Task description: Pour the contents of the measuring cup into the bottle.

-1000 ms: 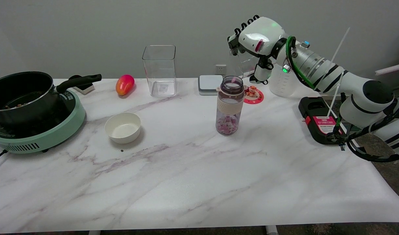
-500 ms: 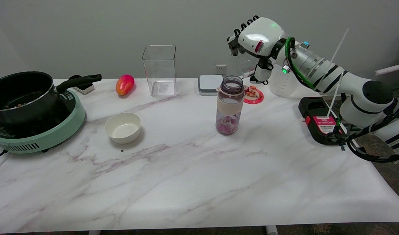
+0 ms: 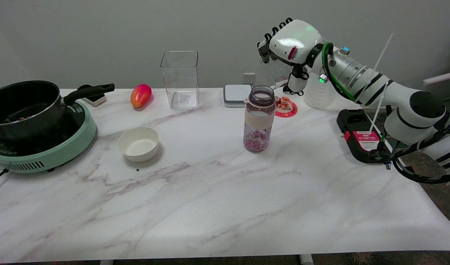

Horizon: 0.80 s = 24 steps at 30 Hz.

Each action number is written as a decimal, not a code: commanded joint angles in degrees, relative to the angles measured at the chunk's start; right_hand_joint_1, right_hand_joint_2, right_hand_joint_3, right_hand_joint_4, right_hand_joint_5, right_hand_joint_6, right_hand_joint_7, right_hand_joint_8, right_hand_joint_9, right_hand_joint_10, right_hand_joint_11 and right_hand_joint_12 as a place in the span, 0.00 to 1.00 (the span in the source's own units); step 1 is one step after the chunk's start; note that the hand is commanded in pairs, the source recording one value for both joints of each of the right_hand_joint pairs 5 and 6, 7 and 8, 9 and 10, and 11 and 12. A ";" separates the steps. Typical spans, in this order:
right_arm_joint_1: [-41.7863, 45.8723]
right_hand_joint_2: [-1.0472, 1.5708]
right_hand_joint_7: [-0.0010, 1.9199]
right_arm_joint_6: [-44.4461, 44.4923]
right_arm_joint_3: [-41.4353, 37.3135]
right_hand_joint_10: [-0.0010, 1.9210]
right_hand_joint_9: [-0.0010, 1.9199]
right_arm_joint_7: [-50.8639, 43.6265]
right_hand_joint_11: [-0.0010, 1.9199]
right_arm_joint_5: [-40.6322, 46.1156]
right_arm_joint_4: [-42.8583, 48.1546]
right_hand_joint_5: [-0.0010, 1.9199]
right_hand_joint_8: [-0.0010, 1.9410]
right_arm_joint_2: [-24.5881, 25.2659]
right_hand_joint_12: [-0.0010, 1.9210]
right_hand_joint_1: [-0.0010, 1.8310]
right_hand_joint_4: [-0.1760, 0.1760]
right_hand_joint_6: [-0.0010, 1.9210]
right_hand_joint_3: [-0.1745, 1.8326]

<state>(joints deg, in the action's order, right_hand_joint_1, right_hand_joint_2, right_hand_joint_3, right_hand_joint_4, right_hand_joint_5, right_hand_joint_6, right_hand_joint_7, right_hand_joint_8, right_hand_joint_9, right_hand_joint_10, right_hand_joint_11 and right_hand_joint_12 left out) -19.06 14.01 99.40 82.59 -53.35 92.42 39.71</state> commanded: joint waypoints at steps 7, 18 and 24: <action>0.23 0.72 0.98 -0.30 -0.38 0.81 0.81 -0.11 0.73 -1.83 1.15 0.93 0.97 -0.42 0.73 0.86 0.50 0.93 0.46; -0.23 0.72 0.98 -0.71 0.26 0.81 0.81 0.08 0.73 -1.41 0.83 0.94 0.97 -0.42 0.73 0.86 0.50 0.93 0.46; 1.14 0.72 0.98 -3.79 -0.23 0.81 0.81 5.55 0.73 -0.47 0.92 0.94 0.97 -0.42 0.73 0.86 0.50 0.94 0.47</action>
<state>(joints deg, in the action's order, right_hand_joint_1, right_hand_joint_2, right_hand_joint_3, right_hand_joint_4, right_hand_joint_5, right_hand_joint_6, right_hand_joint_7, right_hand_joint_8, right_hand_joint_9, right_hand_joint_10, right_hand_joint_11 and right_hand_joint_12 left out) -19.06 13.45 99.37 82.75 -54.76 93.16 39.37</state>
